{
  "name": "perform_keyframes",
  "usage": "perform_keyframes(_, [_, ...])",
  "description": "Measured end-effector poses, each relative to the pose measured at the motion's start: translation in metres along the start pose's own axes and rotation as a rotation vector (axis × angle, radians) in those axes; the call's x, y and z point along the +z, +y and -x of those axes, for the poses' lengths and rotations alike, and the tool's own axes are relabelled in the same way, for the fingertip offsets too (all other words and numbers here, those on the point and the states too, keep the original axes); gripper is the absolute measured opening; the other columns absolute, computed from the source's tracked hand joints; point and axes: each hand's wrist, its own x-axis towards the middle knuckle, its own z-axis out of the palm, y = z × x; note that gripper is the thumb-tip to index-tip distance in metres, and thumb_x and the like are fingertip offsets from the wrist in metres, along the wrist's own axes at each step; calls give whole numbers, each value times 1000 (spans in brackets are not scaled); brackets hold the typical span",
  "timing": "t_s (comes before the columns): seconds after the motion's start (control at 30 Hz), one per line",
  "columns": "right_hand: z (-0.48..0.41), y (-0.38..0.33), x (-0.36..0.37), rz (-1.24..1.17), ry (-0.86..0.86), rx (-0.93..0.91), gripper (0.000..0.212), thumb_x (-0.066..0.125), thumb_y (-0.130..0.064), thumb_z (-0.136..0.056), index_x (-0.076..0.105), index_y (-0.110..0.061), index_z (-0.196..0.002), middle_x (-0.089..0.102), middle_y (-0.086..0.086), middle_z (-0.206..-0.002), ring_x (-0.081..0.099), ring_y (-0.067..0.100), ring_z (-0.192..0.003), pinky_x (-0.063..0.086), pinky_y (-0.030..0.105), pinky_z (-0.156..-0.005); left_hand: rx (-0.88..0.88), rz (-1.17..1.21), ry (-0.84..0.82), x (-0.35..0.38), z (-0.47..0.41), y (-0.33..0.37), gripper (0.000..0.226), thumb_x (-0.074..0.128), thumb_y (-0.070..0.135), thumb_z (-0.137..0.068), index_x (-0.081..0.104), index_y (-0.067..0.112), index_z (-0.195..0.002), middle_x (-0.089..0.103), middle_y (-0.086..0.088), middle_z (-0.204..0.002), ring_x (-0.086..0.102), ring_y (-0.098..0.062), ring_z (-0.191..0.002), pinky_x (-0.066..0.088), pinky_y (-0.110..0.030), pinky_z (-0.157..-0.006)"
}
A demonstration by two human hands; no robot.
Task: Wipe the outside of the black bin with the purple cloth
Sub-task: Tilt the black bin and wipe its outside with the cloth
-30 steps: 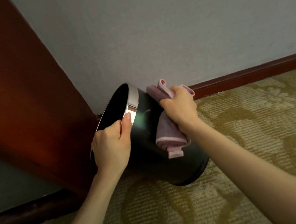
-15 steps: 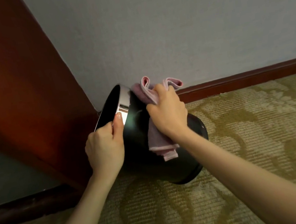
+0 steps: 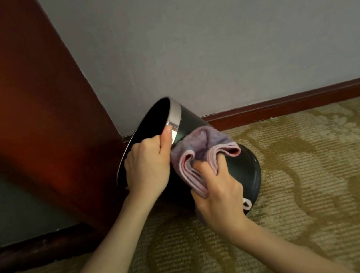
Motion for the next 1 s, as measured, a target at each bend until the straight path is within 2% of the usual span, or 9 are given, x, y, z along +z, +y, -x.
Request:
perform_keyframes(0.07, [8, 10, -3, 31, -39, -51, 37, 57, -23, -71, 53, -23, -107, 43, 0, -92, 50, 16, -63, 22, 20, -50, 24, -33, 4, 3, -4, 2, 61, 30, 50, -95, 61, 7, -63, 59, -13, -58, 54, -34, -57, 37, -36, -50])
perform_keyframes(0.17, [7, 23, -9, -55, -71, -38, 34, 56, -23, -72, 52, -27, -105, 43, -1, -91, 49, 15, -68, 31, 23, -46, 55, -15, -12, 5, -8, 6, 61, 31, 49, -95, 64, 8, -65, 58, -12, -56, 55, -34, -56, 41, -40, -49])
perform_keyframes(0.23, [-3, 32, -11, -132, -56, 4, 28, 56, -22, -75, 52, -27, -102, 43, -2, -92, 45, 11, -73, 35, 26, -48, 53, 2, -5, 6, -10, 6, 60, 33, 47, -96, 61, 7, -61, 55, -10, -52, 52, -33, -53, 41, -41, -48])
perform_keyframes(0.33, [-15, 43, -10, -168, -21, 62, 25, 57, -19, -75, 52, -24, -99, 46, 2, -95, 43, 11, -76, 32, 24, -53, 43, 44, -10, 4, -8, 2, 58, 37, 43, -97, 46, 13, -48, 41, 0, -42, 45, -27, -44, 32, -35, -44])
perform_keyframes(0.43, [-27, 56, -11, -189, -10, 190, 25, 53, -22, -73, 55, -21, -98, 49, 5, -98, 41, 8, -77, 29, 25, -58, 45, 70, -24, 0, -1, -4, 59, 36, 42, -96, 34, 16, -44, 34, 3, -39, 37, -20, -37, 26, -32, -43])
perform_keyframes(0.57, [-53, 86, -14, -169, -75, 396, 30, 56, -12, -74, 61, -22, -102, 56, 5, -97, 50, 18, -80, 30, 28, -63, 55, 129, -23, -2, 7, -8, 57, 37, 38, -98, 32, 20, -44, 31, 6, -38, 32, -14, -33, 25, -32, -39])
perform_keyframes(0.73, [-65, 123, -22, -130, -249, 634, 29, 57, -14, -78, 63, -27, -103, 60, 4, -94, 56, 28, -85, 37, 33, -72, 42, 93, 3, -3, 13, -9, 56, 36, 42, -97, 31, 23, -44, 31, 7, -38, 34, -14, -34, 25, -30, -39])
perform_keyframes(0.9, [-62, 124, -20, -137, -215, 663, 19, 56, -15, -77, 60, -22, -93, 61, 8, -96, 57, 33, -89, 42, 38, -76, -49, -8, 67, 2, 2, -8, 57, 35, 47, -96, 28, 24, -44, 34, 6, -41, 40, -22, -42, 23, -29, -47])
perform_keyframes(1.0, [-53, 117, -16, -92, -174, 645, 23, 55, -16, -77, 57, -20, -100, 58, 12, -101, 56, 35, -91, 42, 39, -78, -70, -23, 89, 3, -1, -14, 58, 34, 49, -95, 31, 21, -44, 36, 3, -42, 41, -23, -43, 22, -29, -47])
